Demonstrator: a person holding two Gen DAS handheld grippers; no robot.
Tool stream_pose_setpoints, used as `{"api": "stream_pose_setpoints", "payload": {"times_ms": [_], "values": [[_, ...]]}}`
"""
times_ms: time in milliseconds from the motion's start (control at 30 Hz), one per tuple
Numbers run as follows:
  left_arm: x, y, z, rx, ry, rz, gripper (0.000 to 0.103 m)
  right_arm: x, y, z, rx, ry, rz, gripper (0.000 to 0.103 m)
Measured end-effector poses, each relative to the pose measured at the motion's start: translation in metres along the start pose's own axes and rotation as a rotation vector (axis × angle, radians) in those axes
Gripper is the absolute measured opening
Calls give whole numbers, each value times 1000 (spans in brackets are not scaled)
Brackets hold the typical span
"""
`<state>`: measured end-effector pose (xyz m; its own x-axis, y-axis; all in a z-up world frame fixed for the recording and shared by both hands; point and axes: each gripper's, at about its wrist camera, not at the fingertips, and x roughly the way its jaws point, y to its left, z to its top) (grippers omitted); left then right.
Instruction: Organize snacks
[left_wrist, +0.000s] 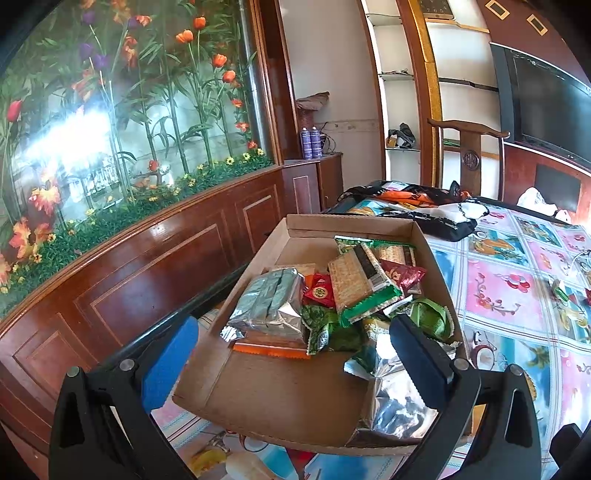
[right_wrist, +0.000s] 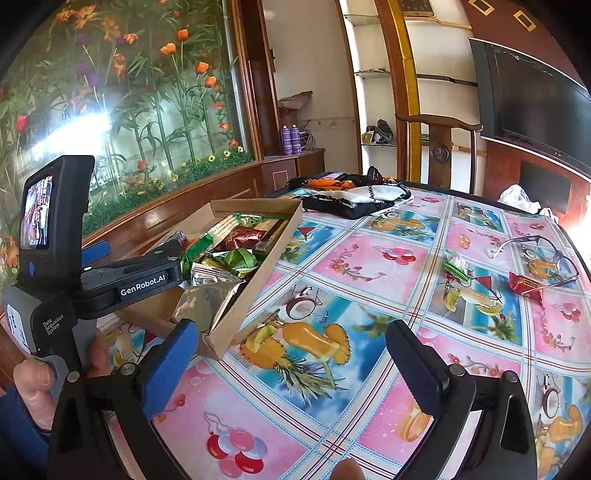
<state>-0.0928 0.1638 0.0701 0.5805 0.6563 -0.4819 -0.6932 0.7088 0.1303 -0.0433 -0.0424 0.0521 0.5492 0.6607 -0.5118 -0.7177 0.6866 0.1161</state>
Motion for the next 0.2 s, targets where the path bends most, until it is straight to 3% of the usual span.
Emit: {"api": "stream_pose_setpoints", "payload": {"times_ms": [133,200], "values": [[-6,0,-3,18,-24,82,103,0,0,0,0,-2,1,103],[-8,-1,-4,28,-26,62,103,0,0,0,0,-3,-2,103]]}}
